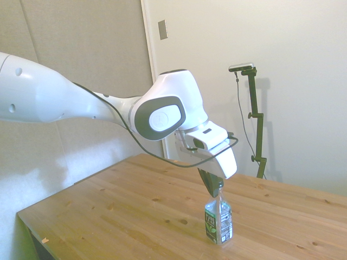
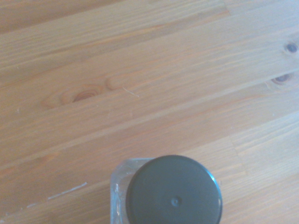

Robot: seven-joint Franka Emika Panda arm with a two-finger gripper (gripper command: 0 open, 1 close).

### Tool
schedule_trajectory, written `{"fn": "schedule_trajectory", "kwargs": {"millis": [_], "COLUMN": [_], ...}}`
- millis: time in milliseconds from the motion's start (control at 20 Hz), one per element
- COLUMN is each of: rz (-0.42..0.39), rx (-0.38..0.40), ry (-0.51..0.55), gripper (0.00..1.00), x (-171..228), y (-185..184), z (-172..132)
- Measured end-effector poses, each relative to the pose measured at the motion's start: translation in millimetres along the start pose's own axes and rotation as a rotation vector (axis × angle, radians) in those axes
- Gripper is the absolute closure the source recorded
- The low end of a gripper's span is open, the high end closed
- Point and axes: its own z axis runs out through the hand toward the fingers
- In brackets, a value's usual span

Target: Knock down the bottle

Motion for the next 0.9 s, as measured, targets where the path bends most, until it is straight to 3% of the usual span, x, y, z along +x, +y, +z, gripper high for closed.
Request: {"fn": "schedule_trajectory", "kwargs": {"millis": [200, 700, 900], "rz": [0.011, 0.090, 0.118], "rx": [-0.002, -0.008, 0.061], "ry": [0.008, 0.048, 0.088], "gripper": [1.00, 1.00, 1.00], "x": [6.5, 30.9, 35.0], "y": [-25.5, -90.1, -111.3], "z": [-1.3, 32.3, 32.0]}}
